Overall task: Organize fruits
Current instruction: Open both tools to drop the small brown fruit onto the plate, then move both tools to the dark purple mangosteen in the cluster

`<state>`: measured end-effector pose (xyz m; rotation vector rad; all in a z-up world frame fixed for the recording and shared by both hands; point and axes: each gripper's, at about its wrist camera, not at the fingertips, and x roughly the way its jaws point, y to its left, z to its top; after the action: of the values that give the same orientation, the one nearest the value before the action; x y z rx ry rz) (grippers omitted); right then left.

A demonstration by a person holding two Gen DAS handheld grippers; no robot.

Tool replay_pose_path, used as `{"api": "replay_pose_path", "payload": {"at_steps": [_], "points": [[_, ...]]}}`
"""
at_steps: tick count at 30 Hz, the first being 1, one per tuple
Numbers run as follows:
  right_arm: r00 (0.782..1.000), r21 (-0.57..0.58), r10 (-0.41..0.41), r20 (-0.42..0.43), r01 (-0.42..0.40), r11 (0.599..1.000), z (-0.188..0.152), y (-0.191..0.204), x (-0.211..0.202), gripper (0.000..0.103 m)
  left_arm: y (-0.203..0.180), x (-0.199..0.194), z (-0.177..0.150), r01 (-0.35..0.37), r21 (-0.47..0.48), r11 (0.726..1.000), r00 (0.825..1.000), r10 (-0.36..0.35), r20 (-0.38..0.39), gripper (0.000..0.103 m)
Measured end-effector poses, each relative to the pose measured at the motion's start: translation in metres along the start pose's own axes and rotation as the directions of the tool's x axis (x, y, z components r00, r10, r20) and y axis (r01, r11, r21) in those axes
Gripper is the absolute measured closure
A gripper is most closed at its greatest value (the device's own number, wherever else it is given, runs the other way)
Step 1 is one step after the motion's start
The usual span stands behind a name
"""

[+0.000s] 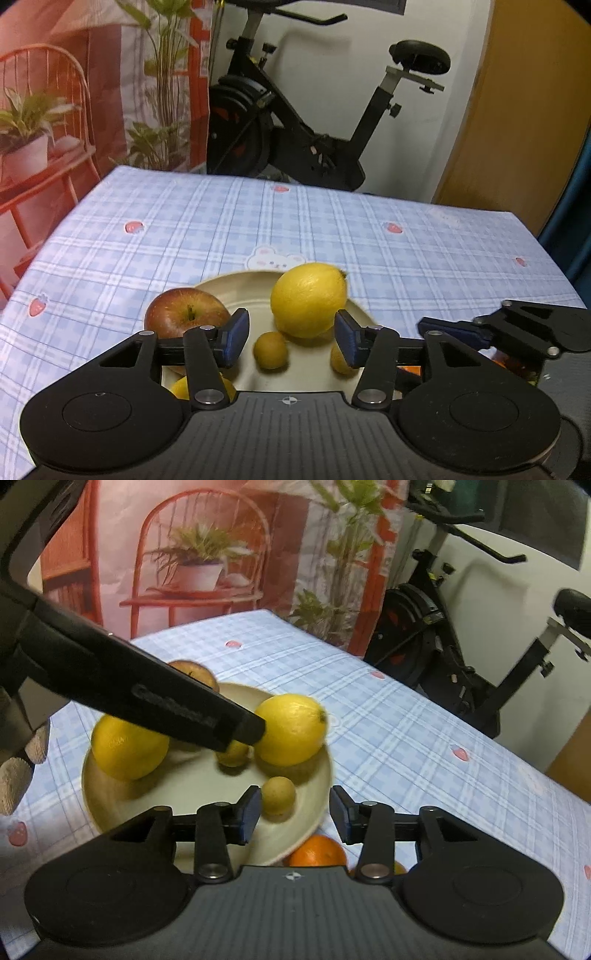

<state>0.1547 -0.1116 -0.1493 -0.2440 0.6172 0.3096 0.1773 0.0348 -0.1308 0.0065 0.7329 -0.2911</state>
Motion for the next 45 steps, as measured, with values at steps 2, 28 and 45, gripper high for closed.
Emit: {"api": "replay_pose_path", "payload": {"at_steps": [2,28,45], "points": [[1.000,0.021,-0.010,0.025,0.010,1.000,-0.004,-0.005,-0.012,0.057,-0.006,-0.005,0.001,-0.010,0.012,1.000,1.000,0.009,0.016,0.048],[0.953,0.431,-0.237,0.188,0.136,0.892,-0.096,-0.080,-0.124,0.055,-0.061,-0.041,-0.031,0.087,-0.023,0.996,0.986,-0.083,0.147,0.048],[0.969,0.505,-0.206,0.140,0.109,0.856,-0.110,-0.091,-0.109,0.036,-0.075,-0.023,-0.024,0.173,0.009,0.985,0.980,-0.173,0.095,0.044]]}}
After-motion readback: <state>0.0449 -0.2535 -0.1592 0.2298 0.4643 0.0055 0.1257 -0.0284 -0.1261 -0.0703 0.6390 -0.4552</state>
